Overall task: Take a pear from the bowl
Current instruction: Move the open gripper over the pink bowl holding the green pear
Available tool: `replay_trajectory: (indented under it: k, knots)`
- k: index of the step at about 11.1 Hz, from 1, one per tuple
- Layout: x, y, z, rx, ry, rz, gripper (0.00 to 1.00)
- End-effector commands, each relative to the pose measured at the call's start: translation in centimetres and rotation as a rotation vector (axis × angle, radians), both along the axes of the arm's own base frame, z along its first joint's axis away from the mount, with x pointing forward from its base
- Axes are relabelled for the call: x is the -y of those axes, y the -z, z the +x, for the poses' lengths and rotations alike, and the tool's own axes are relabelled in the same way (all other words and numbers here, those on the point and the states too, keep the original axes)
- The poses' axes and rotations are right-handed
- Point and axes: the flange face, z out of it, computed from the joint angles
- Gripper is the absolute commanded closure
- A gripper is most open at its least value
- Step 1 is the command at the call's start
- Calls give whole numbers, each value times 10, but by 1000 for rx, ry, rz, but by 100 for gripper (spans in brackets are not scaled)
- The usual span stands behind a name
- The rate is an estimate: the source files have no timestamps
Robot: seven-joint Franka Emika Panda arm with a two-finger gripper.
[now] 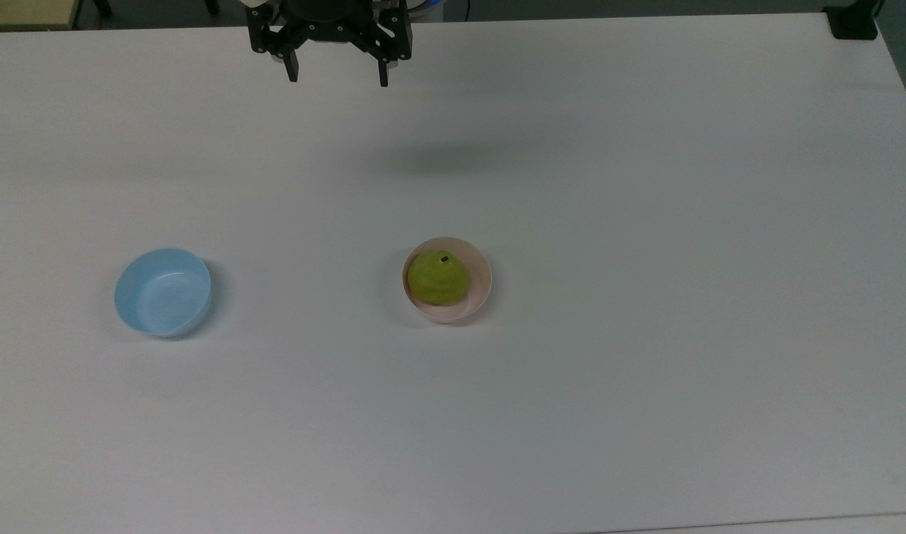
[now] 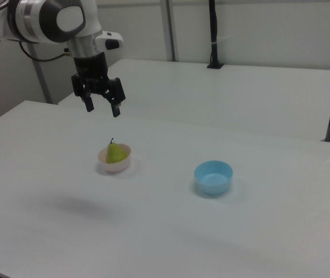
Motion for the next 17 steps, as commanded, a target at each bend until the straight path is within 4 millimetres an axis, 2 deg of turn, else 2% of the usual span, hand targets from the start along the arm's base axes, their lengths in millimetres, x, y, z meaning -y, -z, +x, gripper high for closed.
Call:
replay_trajectory:
  k: [1,7,10,12,14,15,17]
  knots:
    - [1,-4,-12,-6,-12,7,0]
    - [2,-3,-10,2,-19,7,0]
    - [-4,5,3,44,-50,7,0]
    - [-9,23,15,45,-58,7,0]
    - [-28,43,28,50,-140,10,0]
    - [-34,59,36,49,-159,8,0]
    - [-64,100,55,48,-202,4,0]
